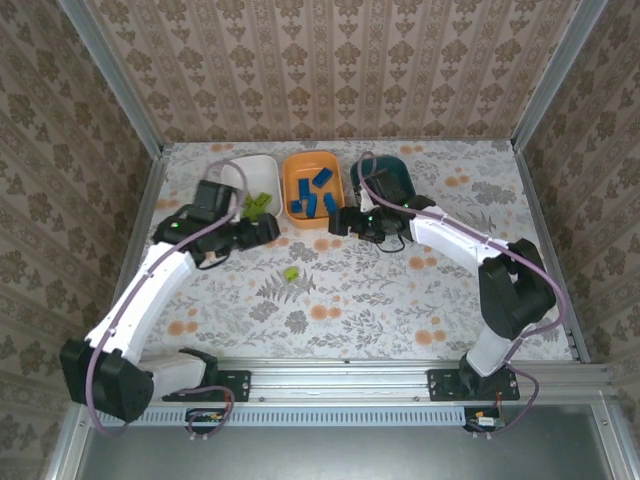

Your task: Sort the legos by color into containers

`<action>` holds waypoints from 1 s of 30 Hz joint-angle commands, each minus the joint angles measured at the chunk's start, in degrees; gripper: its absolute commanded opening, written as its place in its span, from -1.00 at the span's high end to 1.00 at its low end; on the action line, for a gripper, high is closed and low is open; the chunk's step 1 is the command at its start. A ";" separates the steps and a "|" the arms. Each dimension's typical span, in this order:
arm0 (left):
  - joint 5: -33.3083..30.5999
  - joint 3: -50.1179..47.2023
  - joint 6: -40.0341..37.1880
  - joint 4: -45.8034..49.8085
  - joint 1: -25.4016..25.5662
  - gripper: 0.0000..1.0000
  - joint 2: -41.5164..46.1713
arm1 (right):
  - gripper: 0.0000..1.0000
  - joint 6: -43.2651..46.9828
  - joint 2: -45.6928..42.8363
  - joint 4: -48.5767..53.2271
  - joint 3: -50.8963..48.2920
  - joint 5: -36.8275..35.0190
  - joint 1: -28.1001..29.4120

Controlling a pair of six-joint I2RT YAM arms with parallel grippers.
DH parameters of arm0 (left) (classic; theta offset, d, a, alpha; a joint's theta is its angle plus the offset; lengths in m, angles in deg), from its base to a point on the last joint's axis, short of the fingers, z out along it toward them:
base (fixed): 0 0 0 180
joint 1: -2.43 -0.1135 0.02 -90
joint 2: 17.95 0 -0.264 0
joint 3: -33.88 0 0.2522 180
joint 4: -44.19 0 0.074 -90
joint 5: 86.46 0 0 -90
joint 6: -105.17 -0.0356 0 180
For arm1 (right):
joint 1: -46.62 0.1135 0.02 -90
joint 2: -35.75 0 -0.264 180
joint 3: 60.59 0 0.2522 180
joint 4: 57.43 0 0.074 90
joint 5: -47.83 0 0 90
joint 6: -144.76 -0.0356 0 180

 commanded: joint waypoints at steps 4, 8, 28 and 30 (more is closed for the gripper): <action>0.93 1.32 -3.83 3.76 7.70 -0.97 -9.71 | -0.55 -6.22 3.19 1.91 1.35 8.47 -1.64; -4.83 6.82 -12.85 11.27 11.09 -0.81 -17.81 | -0.55 -6.04 3.04 1.49 0.90 8.94 -2.47; -9.26 12.73 -38.38 10.34 12.49 -0.26 -34.38 | -0.55 -5.09 -4.77 3.51 -4.88 5.99 -5.28; -8.78 13.13 -39.14 10.46 12.51 -0.21 -35.38 | -0.55 -5.16 -5.44 3.73 -5.33 5.63 -5.42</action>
